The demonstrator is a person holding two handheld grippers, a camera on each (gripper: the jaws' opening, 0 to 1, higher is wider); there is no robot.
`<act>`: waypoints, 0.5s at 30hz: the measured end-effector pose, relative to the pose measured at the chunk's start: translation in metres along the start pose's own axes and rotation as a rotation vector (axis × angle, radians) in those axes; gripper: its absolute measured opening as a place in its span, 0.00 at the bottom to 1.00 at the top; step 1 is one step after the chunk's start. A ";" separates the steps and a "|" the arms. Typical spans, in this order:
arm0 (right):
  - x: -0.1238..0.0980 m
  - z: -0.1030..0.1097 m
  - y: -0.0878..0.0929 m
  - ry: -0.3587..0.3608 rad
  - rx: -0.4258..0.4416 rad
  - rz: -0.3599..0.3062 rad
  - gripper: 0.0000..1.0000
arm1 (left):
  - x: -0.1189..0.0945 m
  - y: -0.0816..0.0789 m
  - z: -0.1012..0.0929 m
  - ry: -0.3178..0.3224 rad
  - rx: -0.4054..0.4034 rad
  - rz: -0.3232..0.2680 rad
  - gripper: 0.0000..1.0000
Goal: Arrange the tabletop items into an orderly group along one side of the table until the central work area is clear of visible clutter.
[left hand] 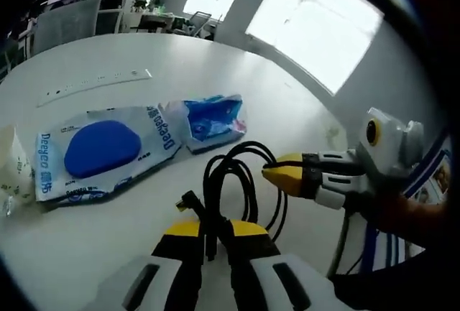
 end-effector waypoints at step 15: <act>0.026 -0.007 0.004 0.012 0.067 0.024 0.00 | 0.016 -0.002 0.020 -0.030 -0.070 0.016 0.09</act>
Point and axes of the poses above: the point that each gripper's makers call its tool centre point, and the gripper's own axes: x roughly forward along the fingers, z roughly to its left, y roughly out of its underside, the point moved 2 cm from there along -x, roughly backward along the fingers, and after that the axes turned 2 degrees about y, right-handed, at the moved point
